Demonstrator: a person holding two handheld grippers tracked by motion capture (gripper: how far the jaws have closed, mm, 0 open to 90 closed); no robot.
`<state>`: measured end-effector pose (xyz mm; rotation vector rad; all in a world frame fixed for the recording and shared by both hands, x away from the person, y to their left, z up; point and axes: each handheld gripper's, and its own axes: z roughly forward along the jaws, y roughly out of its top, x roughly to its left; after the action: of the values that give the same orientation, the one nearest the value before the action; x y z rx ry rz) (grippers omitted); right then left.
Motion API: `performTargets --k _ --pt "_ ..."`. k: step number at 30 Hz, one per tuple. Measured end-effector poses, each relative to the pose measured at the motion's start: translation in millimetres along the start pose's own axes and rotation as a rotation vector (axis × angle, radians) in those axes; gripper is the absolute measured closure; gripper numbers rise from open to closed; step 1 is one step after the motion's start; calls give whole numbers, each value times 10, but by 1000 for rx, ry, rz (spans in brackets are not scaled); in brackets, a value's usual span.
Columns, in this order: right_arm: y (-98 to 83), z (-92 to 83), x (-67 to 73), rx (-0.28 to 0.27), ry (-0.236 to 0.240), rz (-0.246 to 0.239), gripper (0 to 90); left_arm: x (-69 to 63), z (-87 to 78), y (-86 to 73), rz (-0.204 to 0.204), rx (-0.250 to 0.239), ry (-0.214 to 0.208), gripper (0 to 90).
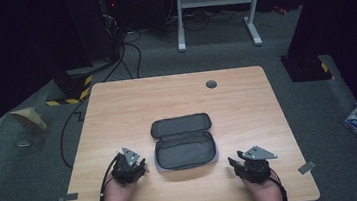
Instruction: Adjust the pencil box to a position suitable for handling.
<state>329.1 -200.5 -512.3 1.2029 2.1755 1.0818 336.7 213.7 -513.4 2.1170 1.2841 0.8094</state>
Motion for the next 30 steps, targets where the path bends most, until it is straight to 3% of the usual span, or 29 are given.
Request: performTargets --k 6,9,17,23,28,30 --pt "85 121 49 4 26 -25 544 138 -147 -157 -34 4 33 430" --pt "128 180 65 5 35 -38 543 209 -207 -243 -71 7 45 419" --pt "195 232 13 -1 40 -28 542 395 -275 -403 -134 48 19 441" --pt "196 237 -7 2 36 -25 542 596 -256 -475 -191 60 -12 534" --pt "148 203 -50 9 25 -13 541 674 -204 -458 -185 48 -36 588" --pt "129 181 -73 9 20 -6 541 679 -182 -439 -175 43 -66 632"
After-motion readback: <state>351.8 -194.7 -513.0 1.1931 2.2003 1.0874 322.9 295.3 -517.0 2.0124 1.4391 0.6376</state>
